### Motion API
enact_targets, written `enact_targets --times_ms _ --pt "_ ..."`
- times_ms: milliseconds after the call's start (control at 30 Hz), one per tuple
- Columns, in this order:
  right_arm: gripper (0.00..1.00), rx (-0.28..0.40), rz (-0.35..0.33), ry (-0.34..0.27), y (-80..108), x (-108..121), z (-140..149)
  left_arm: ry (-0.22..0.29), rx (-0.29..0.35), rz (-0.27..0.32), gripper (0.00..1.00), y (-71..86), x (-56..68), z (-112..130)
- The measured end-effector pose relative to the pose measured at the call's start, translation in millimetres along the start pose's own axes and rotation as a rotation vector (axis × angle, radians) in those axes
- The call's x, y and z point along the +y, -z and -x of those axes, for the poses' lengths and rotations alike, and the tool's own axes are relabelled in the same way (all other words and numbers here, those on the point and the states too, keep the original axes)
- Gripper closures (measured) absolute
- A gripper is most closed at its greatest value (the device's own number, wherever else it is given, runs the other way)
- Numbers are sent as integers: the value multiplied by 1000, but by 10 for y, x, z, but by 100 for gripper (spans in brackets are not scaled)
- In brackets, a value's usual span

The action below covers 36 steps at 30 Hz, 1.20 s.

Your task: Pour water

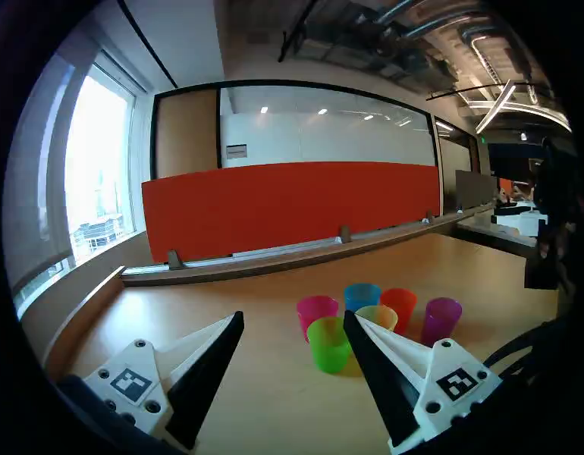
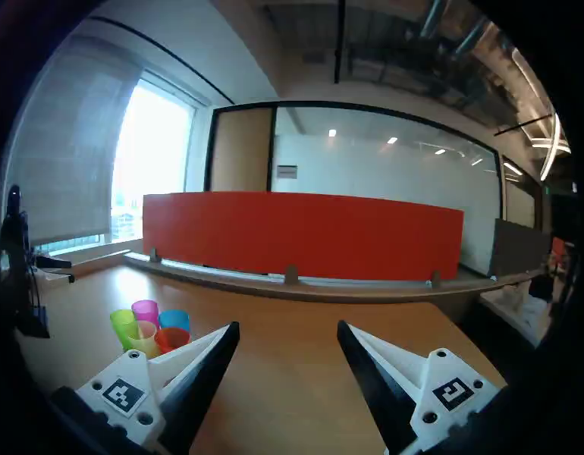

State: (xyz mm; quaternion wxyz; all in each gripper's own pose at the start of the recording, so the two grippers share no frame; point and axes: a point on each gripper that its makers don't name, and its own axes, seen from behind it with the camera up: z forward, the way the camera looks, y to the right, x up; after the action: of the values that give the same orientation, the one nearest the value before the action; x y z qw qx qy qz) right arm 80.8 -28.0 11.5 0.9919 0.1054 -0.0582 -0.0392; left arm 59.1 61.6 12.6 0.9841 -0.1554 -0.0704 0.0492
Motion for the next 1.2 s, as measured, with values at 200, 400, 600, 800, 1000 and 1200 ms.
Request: enact_targets --times_ms 200,400,600,800,1000,1200 --pt "0 -73 -140 67 -24 -294 41 -33 -54 73 3 -37 114 89" --pt "0 -130 -259 85 -54 -527 49 -67 -105 135 3 -91 214 174" --pt "0 -200 -322 98 -97 -634 134 -87 -165 205 3 -166 319 323" --pt "0 -218 -344 119 -132 -688 113 -84 -209 248 3 -251 363 451" --pt "0 -221 -361 147 -155 -765 72 -80 -249 288 2 -343 417 559" --pt "0 -236 -388 178 -214 -845 62 -83 -281 309 3 -461 435 627"
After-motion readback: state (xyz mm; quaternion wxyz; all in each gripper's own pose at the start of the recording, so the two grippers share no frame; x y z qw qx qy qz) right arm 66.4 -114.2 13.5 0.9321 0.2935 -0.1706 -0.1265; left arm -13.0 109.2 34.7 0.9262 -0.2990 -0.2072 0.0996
